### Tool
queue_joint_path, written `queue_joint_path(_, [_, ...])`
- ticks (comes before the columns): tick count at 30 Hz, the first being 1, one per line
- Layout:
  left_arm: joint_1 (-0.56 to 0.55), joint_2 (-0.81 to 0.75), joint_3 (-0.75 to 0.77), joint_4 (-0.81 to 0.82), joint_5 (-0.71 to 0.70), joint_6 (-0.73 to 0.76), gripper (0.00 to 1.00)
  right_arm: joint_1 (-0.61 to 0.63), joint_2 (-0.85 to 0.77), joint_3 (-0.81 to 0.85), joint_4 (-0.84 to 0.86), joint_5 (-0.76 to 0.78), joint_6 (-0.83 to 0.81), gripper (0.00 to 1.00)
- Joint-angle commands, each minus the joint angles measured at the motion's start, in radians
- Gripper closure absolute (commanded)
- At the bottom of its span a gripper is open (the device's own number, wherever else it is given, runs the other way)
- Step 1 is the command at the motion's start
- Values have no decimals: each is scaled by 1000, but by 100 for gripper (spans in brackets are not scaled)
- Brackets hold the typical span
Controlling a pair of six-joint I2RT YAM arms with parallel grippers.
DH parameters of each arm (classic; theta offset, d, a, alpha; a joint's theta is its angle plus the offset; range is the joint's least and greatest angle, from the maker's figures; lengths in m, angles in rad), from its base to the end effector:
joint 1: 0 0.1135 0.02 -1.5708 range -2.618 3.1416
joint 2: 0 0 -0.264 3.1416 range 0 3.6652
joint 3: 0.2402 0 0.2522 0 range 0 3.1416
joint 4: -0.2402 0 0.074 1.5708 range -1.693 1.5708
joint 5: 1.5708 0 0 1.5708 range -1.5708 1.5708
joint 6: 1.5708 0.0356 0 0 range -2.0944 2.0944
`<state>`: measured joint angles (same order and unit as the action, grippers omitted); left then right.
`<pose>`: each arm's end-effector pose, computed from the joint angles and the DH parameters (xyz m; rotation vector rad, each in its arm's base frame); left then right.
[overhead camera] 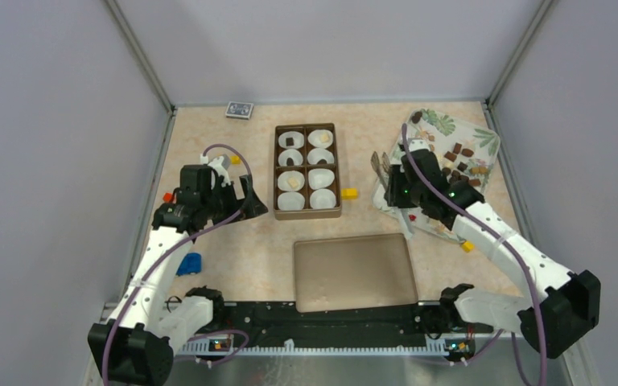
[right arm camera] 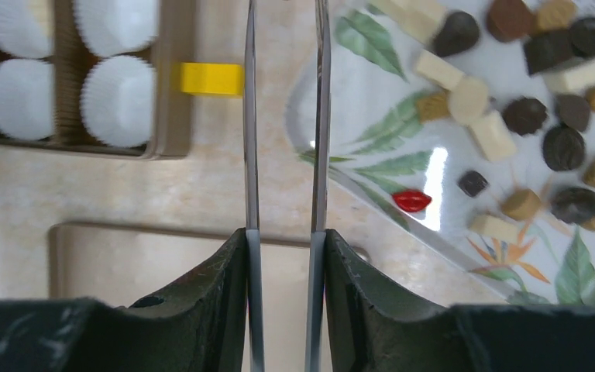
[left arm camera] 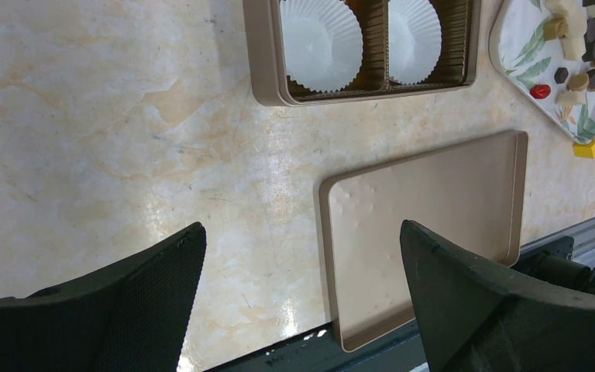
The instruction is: Pack the chocolate
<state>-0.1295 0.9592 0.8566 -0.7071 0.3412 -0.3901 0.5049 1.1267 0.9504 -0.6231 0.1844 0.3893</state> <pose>0.1893 -0.0367 0.2864 -0.1486 2.4140 -0.6497 0.2082 0.1076 0.2899 -0.0479 2.3630 0.2177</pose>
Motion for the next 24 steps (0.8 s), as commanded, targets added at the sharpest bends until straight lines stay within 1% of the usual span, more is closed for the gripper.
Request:
queue_joint_path(1, [4,-16,45,21,11,-3,1,164,16,139,49,-1,40,85])
queue_joint_path(2, [3,-19,46,23,7,-5,1,222,42,158,70,4,50,85])
queue_joint_path(5, [4,-23,49,18,-2,-6,1,334,148,206,124,12,54,85])
queue_joint_path(8, [4,-31,50,3,-14,-6,1,420,276,265,156,12,45,85])
queue_joint_path(11, [4,-45,48,-11,-34,-6,1,475,387,337,166,7,31,85])
queue_joint_path(16, [4,-77,49,-28,-81,-4,1,492,462,348,184,1,29,84])
queue_joint_path(24, [3,-81,38,-26,-78,3,1,491,486,322,192,-5,41,82])
